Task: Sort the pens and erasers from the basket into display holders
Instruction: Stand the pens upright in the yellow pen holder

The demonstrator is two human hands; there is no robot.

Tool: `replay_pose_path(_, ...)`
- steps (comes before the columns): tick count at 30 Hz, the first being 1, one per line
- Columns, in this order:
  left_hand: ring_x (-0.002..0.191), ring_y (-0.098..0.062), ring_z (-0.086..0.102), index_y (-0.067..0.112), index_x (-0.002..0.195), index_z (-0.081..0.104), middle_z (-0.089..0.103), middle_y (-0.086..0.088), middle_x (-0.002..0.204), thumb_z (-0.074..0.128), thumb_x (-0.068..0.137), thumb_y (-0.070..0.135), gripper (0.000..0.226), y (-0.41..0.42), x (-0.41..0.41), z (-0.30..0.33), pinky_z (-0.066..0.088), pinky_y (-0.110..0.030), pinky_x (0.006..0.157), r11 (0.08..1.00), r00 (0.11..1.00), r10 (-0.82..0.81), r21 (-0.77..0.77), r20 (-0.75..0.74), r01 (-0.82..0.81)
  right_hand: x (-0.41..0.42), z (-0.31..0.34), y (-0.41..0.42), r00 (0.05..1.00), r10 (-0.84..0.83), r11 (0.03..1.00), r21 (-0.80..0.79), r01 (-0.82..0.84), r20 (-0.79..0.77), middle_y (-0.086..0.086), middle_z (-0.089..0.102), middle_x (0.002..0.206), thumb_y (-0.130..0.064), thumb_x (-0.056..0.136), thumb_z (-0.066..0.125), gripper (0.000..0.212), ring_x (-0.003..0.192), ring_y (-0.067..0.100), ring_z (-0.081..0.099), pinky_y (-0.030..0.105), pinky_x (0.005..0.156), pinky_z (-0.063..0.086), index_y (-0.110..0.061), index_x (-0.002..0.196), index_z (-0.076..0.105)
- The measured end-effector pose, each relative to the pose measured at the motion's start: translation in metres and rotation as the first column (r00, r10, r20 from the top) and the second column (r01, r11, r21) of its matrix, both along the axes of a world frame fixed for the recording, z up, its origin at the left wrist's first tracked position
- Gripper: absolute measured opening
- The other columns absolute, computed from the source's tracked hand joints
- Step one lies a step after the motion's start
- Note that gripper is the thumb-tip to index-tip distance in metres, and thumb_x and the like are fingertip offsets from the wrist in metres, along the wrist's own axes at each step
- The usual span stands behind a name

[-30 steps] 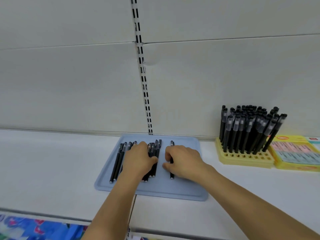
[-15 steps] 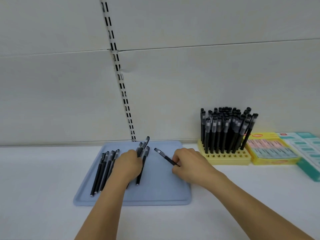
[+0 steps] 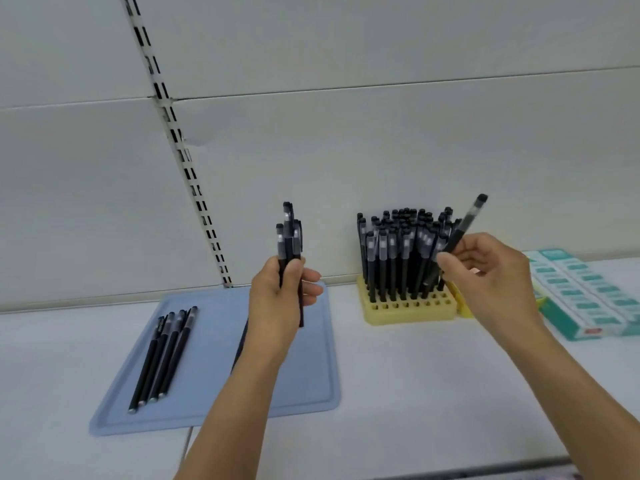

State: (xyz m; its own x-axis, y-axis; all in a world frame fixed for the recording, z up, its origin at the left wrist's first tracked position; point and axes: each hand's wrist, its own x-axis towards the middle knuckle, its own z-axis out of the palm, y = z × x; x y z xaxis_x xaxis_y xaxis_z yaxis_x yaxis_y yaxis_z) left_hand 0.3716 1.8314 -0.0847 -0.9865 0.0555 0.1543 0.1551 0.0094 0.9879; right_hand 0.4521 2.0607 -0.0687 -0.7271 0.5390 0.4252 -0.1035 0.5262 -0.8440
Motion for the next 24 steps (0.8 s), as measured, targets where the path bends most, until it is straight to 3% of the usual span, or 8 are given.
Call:
replay_pose_path(4, 0.075, -0.021, 0.071, 0.009, 0.106, 0.060, 0.074, -0.010, 0.089, 0.044, 0.103, 0.016, 0.018, 0.019, 0.006, -0.001, 0.058, -0.029, 0.066, 0.980, 0.979, -0.135, 0.166, 0.152, 0.109, -0.003, -0.007, 0.023, 0.997, -0.059, 0.998, 0.019, 0.058, 0.055, 0.001, 0.066, 0.076, -0.017, 0.082, 0.074, 0.011, 0.076, 0.022, 0.062, 0.029, 0.071, 0.050, -0.019, 0.079, 0.064)
replay_pose_path(12, 0.079, -0.022, 0.071, 0.006, 0.106, 0.061, 0.074, -0.013, 0.095, 0.043, 0.103, 0.016, 0.020, 0.036, 0.018, -0.004, 0.059, -0.031, 0.071, 0.958, 0.951, -0.244, 0.199, 0.188, 0.207, -0.015, -0.030, 0.030, 0.978, -0.068, 0.995, 0.086, 0.052, 0.197, -0.006, 0.066, 0.074, -0.021, 0.081, 0.074, 0.015, 0.074, 0.016, 0.062, 0.044, 0.075, 0.053, -0.027, 0.075, 0.061)
replay_pose_path(24, 0.084, -0.023, 0.073, 0.004, 0.109, 0.062, 0.075, -0.009, 0.094, 0.047, 0.102, 0.017, 0.020, 0.044, 0.028, -0.007, 0.058, -0.028, 0.071, 0.933, 0.929, -0.329, 0.208, 0.171, 0.293, -0.022, -0.025, 0.029, 0.939, -0.122, 0.972, 0.230, 0.048, 0.321, -0.014, 0.063, 0.077, -0.024, 0.085, 0.068, 0.012, 0.078, 0.013, 0.061, 0.041, 0.073, 0.053, -0.029, 0.080, 0.058)
